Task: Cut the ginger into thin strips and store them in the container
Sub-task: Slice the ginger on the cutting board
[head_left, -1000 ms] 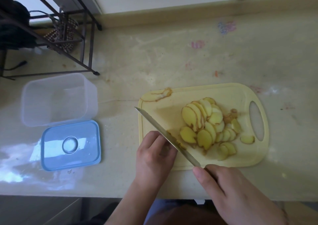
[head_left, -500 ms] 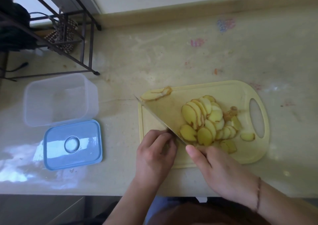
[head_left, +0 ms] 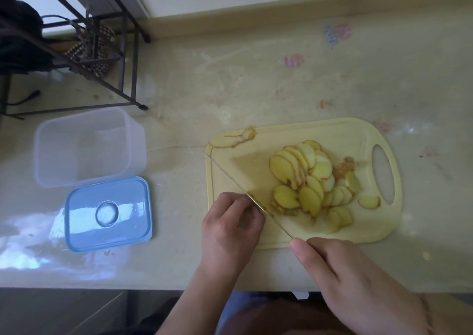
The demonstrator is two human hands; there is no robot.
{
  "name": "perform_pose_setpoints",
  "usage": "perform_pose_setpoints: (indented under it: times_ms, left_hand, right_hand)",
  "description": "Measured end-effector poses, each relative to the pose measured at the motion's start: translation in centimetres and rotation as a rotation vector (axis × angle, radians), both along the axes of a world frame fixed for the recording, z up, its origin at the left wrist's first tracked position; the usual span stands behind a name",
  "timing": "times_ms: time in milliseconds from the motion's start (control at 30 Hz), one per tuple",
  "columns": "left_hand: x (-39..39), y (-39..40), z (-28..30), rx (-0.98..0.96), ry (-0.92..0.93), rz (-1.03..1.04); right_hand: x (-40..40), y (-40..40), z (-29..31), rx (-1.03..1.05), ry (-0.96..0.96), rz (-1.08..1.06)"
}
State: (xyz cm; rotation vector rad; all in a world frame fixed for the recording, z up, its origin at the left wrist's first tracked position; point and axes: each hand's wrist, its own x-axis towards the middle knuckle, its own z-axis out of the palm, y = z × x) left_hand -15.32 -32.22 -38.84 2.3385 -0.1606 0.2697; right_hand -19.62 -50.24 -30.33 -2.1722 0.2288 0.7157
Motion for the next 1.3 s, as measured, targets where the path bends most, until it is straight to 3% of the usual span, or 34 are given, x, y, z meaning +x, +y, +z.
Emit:
perform_pose_setpoints:
  times_ms: [867, 1300]
  left_hand:
    - [-0.3, 0.0, 0.3, -0.011, 0.024, 0.042]
    - [-0.4, 0.1, 0.6, -0.025, 0.054, 0.024]
  right_hand:
    - [0.4, 0.7, -0.4, 0.035, 0.016, -0.046]
    - [0.8, -0.7, -0.2, 0.121, 0.158, -0.030]
